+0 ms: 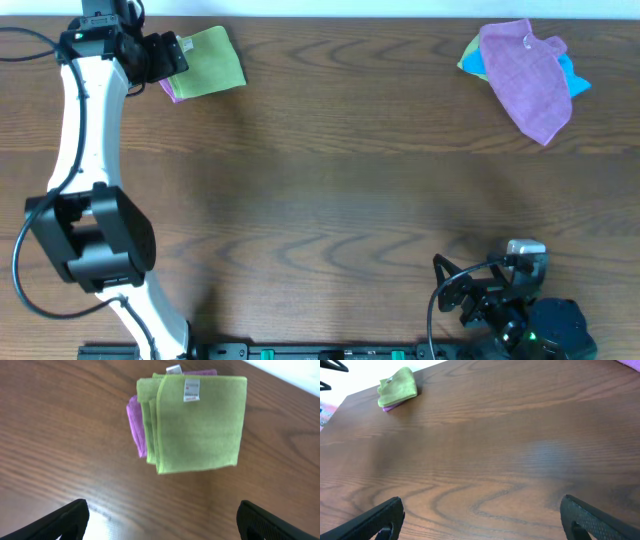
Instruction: Fold the cloth
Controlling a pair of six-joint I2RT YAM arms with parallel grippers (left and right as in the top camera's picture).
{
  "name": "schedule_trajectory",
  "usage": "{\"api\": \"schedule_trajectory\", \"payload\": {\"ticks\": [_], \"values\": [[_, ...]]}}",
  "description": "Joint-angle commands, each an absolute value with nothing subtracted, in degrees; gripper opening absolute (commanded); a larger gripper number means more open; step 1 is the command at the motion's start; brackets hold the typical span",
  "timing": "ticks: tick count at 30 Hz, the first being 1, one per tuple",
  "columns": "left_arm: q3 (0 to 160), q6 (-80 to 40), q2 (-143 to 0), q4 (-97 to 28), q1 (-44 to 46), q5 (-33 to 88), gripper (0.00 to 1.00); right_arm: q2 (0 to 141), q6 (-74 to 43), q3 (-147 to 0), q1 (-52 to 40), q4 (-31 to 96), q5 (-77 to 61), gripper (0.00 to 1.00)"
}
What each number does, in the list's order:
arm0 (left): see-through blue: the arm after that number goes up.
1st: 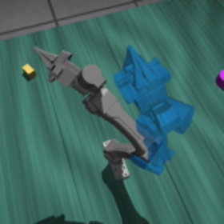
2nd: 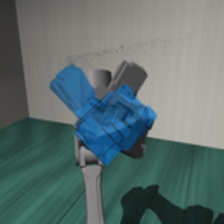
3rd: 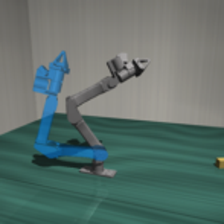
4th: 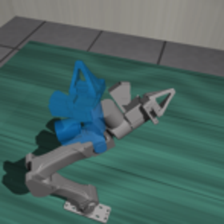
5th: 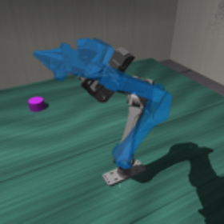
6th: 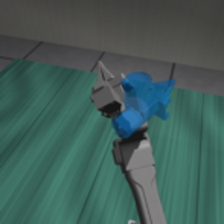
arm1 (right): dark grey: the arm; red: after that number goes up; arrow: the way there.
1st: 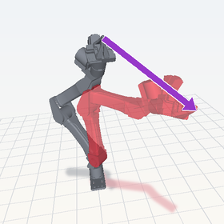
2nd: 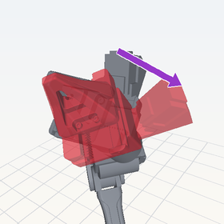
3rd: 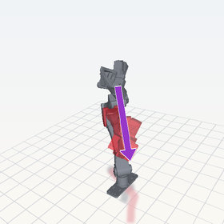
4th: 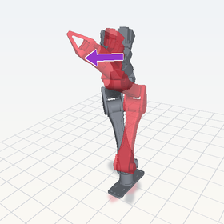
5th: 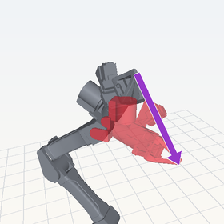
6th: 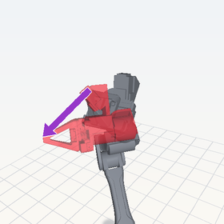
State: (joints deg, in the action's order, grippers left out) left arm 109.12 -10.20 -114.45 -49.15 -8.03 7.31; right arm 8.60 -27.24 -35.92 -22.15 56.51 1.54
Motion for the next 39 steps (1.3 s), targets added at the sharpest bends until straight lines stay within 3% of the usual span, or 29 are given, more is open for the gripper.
{"api": "schedule_trajectory", "payload": {"ticks": [1,11,27,39], "values": [[110.1,-8.7,-111.6,-51.4,-8.2,7.1,0.95,8.3,-28.3,-35.8,-21.6,56.6,2.1,0.99],[110.1,-9.2,-109.7,-57.2,-8.1,8.3,0.95,8.3,-28.3,-35.8,-21.6,56.6,2.1,0.99],[110.0,-4.8,-109.7,-77.8,-8.3,8.2,0.95,8.3,-28.3,-35.8,-21.6,56.6,2.1,0.99],[101.3,-3.6,-98.6,-70.2,-6.3,8.5,0.95,8.3,-28.3,-35.8,-21.6,56.6,2.1,0.99]]}}
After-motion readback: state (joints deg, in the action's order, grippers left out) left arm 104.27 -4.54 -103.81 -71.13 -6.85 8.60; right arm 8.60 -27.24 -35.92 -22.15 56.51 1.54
